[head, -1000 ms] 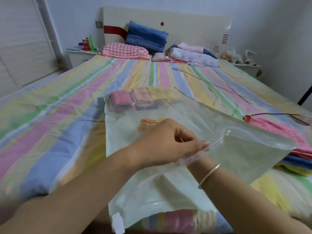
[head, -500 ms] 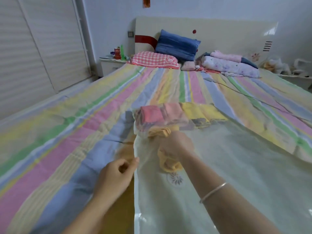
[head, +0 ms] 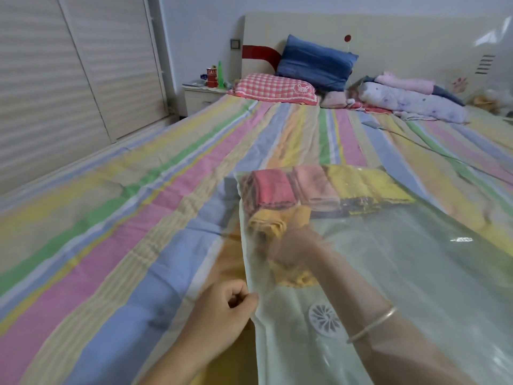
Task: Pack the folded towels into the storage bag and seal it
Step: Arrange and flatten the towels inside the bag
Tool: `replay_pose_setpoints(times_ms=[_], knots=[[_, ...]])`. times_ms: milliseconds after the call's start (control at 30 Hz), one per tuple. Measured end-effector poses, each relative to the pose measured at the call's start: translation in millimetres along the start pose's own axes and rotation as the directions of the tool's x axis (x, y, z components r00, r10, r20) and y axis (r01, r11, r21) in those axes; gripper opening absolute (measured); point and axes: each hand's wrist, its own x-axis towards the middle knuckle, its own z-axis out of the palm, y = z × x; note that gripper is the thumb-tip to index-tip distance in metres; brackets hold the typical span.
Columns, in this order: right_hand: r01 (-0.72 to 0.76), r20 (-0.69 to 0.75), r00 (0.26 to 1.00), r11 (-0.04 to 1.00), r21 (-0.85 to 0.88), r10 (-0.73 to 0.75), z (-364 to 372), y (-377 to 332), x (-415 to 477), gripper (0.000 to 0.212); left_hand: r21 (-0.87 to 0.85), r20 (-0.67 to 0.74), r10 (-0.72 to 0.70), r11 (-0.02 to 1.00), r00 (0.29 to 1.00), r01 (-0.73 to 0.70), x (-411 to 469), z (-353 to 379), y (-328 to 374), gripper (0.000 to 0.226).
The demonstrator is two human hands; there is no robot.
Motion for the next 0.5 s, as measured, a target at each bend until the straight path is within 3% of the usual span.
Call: replay_pose_setpoints(times_ms=[133, 167, 233, 267, 333, 367, 500], knots=[[0.082, 0.134, 0.982, 0.932, 0.354, -0.137, -20, 22, -10, 0.074, -0.025, -0.004, -0.012, 1.0, 1.0, 0.012, -1, -2, 2, 0.044], [0.087, 0.122, 0.98, 0.888, 0.451, -0.158, -25, 30, -12, 0.073, -0.035, -0.003, -0.008, 0.999, 1.0, 0.008, 0, -2, 1, 0.044], [0.087, 0.023, 0.992, 0.784, 0.615, -0.128, -27, 43, -14, 0.049, -0.048, 0.003, -0.001, 0.999, 1.0, 0.002, 1, -3, 0, 0.044], [0.141, -0.126, 0.989, 0.769, 0.624, -0.079, -24, 48, -13, 0.037, -0.05, 0.006, 0.004, 0.999, 1.0, -0.004, 1, -3, 0, 0.044], [0.295, -0.467, 0.883, 0.836, 0.463, -0.052, -16, 54, -17, 0.025, -0.052, 0.012, 0.019, 0.998, 1.0, -0.018, -1, -3, 0, 0.042], [0.333, -0.528, 0.845, 0.854, 0.4, -0.082, -10, 52, -19, 0.028, -0.055, 0.015, 0.023, 0.998, 1.0, -0.022, -1, -3, -1, 0.042], [0.293, -0.282, 0.937, 0.902, 0.317, -0.206, 13, 40, -16, 0.036, -0.067, 0.03, -0.018, 0.998, 0.999, 0.02, -3, -3, -6, 0.042]])
